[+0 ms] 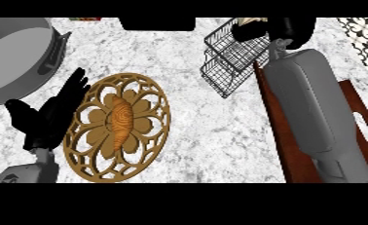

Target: Pick the cupcake from the tray and place it in the tiered basket

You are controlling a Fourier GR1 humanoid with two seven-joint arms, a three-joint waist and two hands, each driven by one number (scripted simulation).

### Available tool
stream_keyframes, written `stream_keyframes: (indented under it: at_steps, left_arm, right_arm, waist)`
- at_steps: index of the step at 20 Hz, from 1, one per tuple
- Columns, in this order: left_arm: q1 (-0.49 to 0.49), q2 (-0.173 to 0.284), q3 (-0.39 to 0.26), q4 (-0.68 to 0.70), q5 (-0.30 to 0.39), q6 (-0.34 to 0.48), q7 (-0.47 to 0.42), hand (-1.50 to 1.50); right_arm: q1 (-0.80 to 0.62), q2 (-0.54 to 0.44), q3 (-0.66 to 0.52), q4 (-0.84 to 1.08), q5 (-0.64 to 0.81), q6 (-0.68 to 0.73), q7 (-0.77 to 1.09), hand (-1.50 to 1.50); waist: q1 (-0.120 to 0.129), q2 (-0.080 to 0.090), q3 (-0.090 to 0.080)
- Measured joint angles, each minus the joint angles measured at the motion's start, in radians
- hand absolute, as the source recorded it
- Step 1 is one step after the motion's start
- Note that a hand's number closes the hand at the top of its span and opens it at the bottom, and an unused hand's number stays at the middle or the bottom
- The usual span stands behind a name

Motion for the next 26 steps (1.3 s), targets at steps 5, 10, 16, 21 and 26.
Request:
stream_keyframes:
  at_steps: [5, 10, 16, 21, 26]
  left_arm:
    - [-0.010, 0.010, 0.014, 0.007, 0.009, -0.015, 0.009, 0.00]
    - [0.006, -0.005, 0.006, -0.013, -0.003, -0.011, 0.008, 0.00]
    - [0.005, -0.012, 0.011, 0.009, -0.015, -0.013, -0.013, 0.00]
    - [0.010, -0.018, 0.009, 0.003, -0.021, -0.011, -0.012, 0.00]
    - [0.016, -0.008, 0.021, -0.003, -0.012, -0.022, -0.009, 0.00]
  right_arm:
    - [-0.044, 0.006, -0.042, 0.114, 0.039, -0.166, -0.061, 1.50]
    - [-0.086, 0.018, -0.088, 0.260, 0.033, -0.293, -0.151, -1.50]
    - [-0.168, 0.019, -0.136, 0.399, 0.011, -0.359, -0.217, -1.50]
    - [-0.182, 0.039, -0.199, 0.390, -0.057, -0.451, -0.249, -1.50]
    - [-0.170, 0.042, -0.273, 0.304, -0.174, -0.508, -0.294, -1.50]
  waist:
    - [0.005, 0.002, 0.001]
    - [0.007, 0.002, 0.000]
    - [0.006, 0.002, 0.000]
    - [0.004, 0.001, 0.001]
    - [-0.001, -0.001, 0.001]
